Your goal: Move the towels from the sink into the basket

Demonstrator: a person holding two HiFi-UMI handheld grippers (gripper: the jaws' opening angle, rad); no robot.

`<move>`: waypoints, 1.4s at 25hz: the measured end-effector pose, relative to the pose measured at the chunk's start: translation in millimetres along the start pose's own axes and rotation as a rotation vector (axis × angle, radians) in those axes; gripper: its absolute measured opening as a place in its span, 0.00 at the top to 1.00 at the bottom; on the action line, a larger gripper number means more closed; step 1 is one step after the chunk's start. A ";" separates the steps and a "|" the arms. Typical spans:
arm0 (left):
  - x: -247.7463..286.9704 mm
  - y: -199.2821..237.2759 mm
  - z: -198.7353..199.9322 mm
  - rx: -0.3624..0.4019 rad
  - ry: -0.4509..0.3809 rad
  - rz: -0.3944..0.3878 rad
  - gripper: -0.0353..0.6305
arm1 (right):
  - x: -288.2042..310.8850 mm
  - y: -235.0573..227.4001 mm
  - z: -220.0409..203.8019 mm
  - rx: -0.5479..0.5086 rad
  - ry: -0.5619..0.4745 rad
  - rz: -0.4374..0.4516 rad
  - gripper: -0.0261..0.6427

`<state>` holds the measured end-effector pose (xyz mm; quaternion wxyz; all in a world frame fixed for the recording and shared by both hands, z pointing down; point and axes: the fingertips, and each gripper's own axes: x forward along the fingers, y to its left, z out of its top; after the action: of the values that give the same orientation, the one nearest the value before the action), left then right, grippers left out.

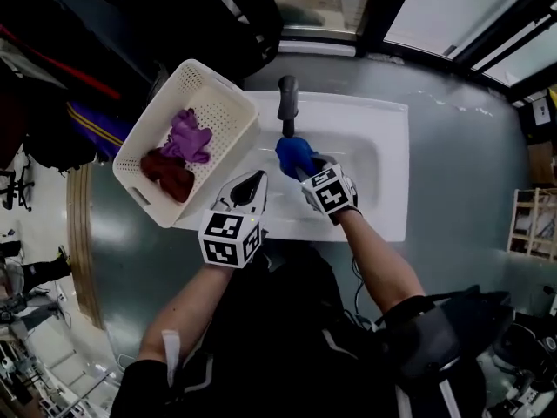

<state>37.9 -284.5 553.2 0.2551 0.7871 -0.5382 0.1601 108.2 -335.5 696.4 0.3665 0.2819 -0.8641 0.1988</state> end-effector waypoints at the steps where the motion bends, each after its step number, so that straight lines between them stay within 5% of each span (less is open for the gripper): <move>1: -5.0 -1.6 7.6 0.009 -0.016 -0.015 0.94 | -9.8 1.8 7.1 0.001 -0.020 -0.011 0.79; 10: -69.7 15.8 63.2 0.013 -0.166 -0.053 0.94 | -87.7 47.1 75.8 0.016 -0.209 -0.051 0.80; 18: -111.0 67.6 91.7 -0.037 -0.258 -0.012 0.94 | -123.1 101.4 157.0 -0.024 -0.351 -0.037 0.80; 35: -187.1 161.2 116.2 -0.048 -0.370 0.039 0.94 | -103.5 171.4 260.2 -0.164 -0.396 -0.120 0.80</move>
<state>-183.5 -254.8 396.5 0.1673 0.7862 -0.5949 0.0049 -76.7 -312.8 426.1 0.2224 0.3355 -0.9142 0.0465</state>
